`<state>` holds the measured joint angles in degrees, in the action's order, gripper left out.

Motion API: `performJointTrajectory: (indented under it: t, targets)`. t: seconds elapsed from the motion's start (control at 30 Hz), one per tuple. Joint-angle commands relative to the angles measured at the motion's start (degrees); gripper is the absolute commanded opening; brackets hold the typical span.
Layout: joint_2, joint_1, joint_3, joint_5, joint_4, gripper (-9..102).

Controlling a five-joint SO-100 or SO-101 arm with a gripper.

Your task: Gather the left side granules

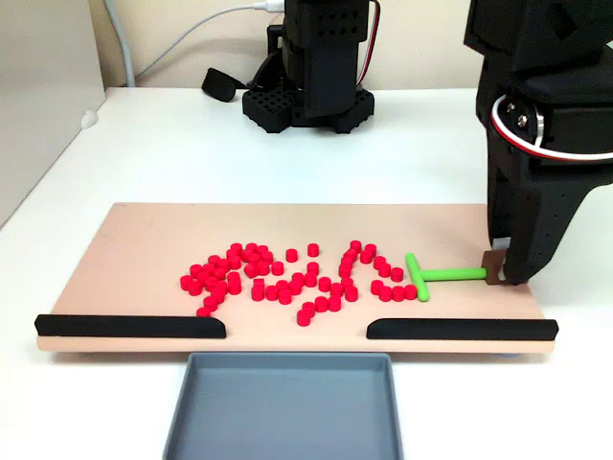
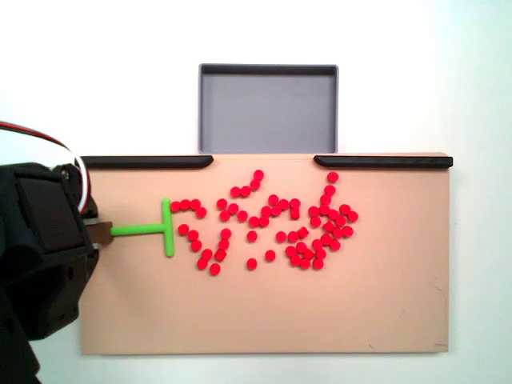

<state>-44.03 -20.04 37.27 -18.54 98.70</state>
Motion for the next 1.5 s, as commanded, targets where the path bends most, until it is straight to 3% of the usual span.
performJointTrajectory:
  t: [0.0, 1.47]
  targets:
    - [-0.35, 0.7, -1.93, 0.44, -0.26, 0]
    - [0.09, 4.92, -1.85, 2.99, 0.26, 0]
